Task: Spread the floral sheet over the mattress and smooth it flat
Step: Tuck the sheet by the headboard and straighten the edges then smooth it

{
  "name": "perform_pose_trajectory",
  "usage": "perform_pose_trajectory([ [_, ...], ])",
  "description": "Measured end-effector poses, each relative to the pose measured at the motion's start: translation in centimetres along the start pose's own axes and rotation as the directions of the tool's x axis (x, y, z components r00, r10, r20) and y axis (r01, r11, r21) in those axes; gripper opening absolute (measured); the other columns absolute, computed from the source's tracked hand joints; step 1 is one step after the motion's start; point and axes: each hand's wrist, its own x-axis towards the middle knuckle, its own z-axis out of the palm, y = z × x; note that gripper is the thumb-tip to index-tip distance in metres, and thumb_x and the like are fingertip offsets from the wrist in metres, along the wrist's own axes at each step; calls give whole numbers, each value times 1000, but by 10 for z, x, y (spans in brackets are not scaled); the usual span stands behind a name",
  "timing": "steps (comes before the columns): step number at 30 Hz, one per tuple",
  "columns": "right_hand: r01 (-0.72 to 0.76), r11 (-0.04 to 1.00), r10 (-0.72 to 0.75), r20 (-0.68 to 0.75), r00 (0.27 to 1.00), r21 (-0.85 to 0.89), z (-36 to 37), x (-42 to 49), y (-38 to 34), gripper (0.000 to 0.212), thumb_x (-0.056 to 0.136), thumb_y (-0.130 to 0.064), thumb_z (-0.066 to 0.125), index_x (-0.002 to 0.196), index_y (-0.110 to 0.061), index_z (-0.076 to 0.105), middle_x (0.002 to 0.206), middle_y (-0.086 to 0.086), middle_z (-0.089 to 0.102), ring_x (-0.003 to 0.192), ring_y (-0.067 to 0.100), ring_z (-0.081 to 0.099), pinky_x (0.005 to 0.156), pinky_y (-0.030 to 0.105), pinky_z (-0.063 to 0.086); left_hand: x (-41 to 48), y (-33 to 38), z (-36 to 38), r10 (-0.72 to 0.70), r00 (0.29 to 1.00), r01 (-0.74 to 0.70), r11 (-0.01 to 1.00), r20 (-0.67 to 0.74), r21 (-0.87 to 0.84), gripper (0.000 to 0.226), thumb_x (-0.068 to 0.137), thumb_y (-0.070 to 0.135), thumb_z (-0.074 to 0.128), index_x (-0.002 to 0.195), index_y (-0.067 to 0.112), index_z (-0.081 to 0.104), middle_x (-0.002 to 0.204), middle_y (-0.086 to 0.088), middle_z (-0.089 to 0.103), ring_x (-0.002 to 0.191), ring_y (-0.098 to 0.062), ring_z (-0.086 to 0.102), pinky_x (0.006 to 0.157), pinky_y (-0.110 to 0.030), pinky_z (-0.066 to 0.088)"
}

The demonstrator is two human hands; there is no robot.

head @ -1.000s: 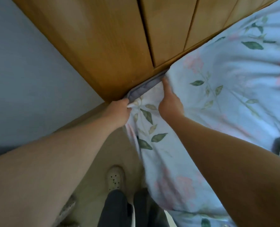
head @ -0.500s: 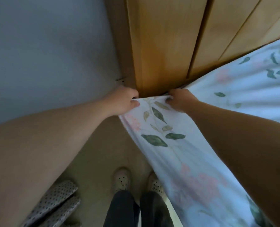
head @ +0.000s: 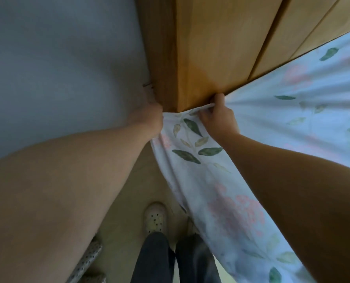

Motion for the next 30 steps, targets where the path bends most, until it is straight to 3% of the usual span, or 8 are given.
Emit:
perform_pose_trajectory([
  [4,16,987,1,-103,995,162,0,-7,22,71,94,-27,50,150,-24,8,147,9,42,127,29,50,97,44,48,3,11,14,-131,991,131,991,12,-33,31,97,6,35,126,3,46,127,-19,52,117,-36,52,90,-42,44],
  [8,-144,984,167,-277,946,101,-25,-2,50,74,92,-15,46,151,-29,4,158,1,20,134,29,41,101,45,44,-8,38,20,-264,965,255,940,-7,-228,43,97,10,41,137,-1,31,135,-21,41,121,-38,47,94,-45,43],
  [13,-385,917,386,-11,923,-106,-45,7,79,67,91,-24,46,150,-29,13,157,-2,11,142,31,19,111,49,28,-23,79,34,-318,948,269,836,-24,-479,30,98,23,43,120,3,45,120,-16,56,104,-35,58,75,-39,46],
  [17,-95,994,108,435,894,-52,-28,-1,74,52,94,-22,47,144,-26,36,153,5,30,139,32,29,113,43,31,-36,115,42,23,984,-78,945,-176,-318,24,99,29,40,101,8,53,105,-10,60,96,-28,57,76,-41,49],
  [21,-192,970,150,256,955,148,-48,-15,89,32,93,-15,45,121,-16,61,124,13,62,115,31,56,93,32,44,-20,159,23,264,936,-300,944,-232,-134,29,100,18,37,125,15,50,135,-4,46,125,-22,43,100,-36,42],
  [24,-257,966,255,111,961,3,-66,-22,134,34,87,-21,54,121,-20,55,126,8,59,118,30,52,96,34,44,2,180,13,298,948,-304,951,-110,-48,40,98,9,32,137,15,40,151,-3,25,138,-26,27,108,-40,31],
  [28,-247,959,282,371,885,-140,-71,-38,183,42,75,-43,73,108,-21,56,124,9,55,120,29,50,102,37,43,26,188,20,-12,927,-29,994,375,104,65,97,24,32,152,20,-2,160,-8,-2,145,-35,13,115,-48,27],
  [30,-225,958,284,469,836,-180,-69,-44,195,44,79,-41,70,113,-15,59,127,9,56,121,28,52,102,32,42,23,194,23,-135,909,42,971,394,236,68,98,29,30,151,19,-10,159,-11,-9,145,-39,8,116,-51,23],
])
